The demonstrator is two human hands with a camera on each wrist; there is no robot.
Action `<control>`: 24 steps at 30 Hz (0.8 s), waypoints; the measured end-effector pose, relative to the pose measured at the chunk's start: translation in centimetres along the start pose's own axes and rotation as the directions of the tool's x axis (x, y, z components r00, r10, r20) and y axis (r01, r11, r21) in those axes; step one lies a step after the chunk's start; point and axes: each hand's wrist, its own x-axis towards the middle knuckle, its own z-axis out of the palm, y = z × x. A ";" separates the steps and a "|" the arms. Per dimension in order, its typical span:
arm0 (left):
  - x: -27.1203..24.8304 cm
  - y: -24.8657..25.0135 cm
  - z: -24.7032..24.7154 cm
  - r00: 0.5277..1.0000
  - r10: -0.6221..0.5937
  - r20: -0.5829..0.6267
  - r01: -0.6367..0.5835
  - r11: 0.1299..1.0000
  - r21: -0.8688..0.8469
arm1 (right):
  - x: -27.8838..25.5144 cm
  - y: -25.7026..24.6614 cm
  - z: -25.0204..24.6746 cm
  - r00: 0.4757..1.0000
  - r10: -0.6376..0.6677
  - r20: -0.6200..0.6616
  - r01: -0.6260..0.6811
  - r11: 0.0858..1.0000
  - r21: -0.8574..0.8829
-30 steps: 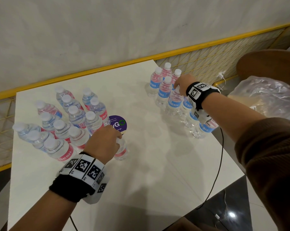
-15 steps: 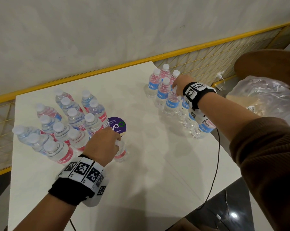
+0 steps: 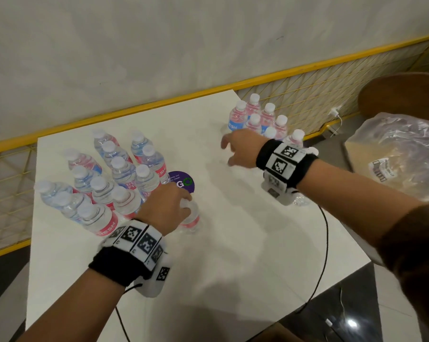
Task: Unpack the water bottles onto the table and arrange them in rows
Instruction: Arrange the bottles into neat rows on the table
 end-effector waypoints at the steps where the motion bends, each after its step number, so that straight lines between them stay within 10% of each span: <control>1: 0.1 0.2 -0.1 1.000 0.007 -0.001 -0.007 1.000 -0.008 | -1.4 -2.1 0.5 0.990 -0.109 0.089 0.103 0.992 0.068; 6: -0.7 -0.1 -1.0 1.000 -0.024 0.010 0.025 0.997 -0.069 | -4.3 -8.2 4.1 0.931 -0.331 0.151 0.299 0.933 0.201; 14: -4.9 -6.9 -2.6 0.941 -0.260 0.216 0.218 0.955 0.200 | -4.6 -8.3 5.1 0.952 -0.287 0.107 0.279 0.957 0.084; 24: -7.4 -8.5 -0.5 0.868 -0.295 0.399 0.160 0.928 0.337 | -5.7 -5.3 4.0 0.983 -0.095 0.157 0.094 0.995 0.017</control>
